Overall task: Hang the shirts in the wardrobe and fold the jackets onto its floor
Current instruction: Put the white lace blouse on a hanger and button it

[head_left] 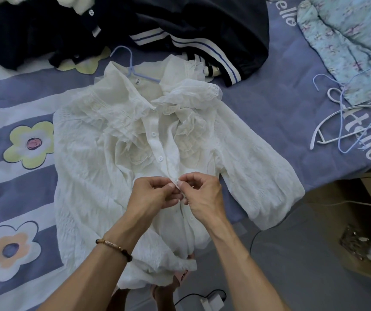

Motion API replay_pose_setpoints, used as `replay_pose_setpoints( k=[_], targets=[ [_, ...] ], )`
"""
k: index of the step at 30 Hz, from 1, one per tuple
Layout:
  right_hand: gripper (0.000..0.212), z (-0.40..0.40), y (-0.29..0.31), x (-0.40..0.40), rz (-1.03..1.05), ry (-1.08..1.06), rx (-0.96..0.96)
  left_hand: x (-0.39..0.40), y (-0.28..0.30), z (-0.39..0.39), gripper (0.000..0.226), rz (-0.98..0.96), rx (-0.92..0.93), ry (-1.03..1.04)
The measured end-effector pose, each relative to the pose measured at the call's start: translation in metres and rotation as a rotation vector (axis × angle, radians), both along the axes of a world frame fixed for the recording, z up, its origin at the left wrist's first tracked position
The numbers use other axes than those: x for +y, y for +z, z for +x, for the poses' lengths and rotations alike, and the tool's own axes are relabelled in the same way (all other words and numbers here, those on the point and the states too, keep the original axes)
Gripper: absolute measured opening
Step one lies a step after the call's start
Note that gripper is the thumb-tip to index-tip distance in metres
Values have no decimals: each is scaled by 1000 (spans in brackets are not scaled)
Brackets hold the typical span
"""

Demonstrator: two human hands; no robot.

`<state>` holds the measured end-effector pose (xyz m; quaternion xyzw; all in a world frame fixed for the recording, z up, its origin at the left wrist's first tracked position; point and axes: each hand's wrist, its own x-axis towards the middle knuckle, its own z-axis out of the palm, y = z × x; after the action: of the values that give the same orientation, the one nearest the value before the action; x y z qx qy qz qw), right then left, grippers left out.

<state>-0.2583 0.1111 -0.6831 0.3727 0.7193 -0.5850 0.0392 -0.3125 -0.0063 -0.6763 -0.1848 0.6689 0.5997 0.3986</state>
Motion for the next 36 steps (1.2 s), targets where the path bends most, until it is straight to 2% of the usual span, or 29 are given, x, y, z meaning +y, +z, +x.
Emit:
replay_pose_setpoints(
  k=[6, 13, 16, 18, 22, 25, 29, 32, 36],
  targets=[
    [11, -2, -2, -3, -48, -12, 4, 5, 0, -7, 4, 32, -86, 89],
    [6, -3, -5, -6, 73, 23, 38, 7, -4, -11, 7, 4, -128, 95],
    [22, -8, -6, -8, 119, 34, 30, 4, -6, -13, 9, -1, -109, 69],
    [26, -11, -5, -8, 115, 54, 11, 2, -7, -14, 10, -7, -59, 52],
    [14, -14, -4, -8, 113, 98, 9, 0, -7, -17, 11, -31, -12, 24],
    [12, -15, -2, -8, 198, 170, 65, -2, -7, -23, 12, -12, -90, 15],
    [10, -17, -7, -9, 269, 148, 70, -3, -9, -26, 14, 23, -156, 35],
    [11, -17, -6, -11, 263, 128, 61, -5, -9, -28, 9, 10, -131, 18],
    [8, -16, -7, -11, 235, 149, 11, -9, -8, -31, 10, -57, -10, -80]
  ],
)
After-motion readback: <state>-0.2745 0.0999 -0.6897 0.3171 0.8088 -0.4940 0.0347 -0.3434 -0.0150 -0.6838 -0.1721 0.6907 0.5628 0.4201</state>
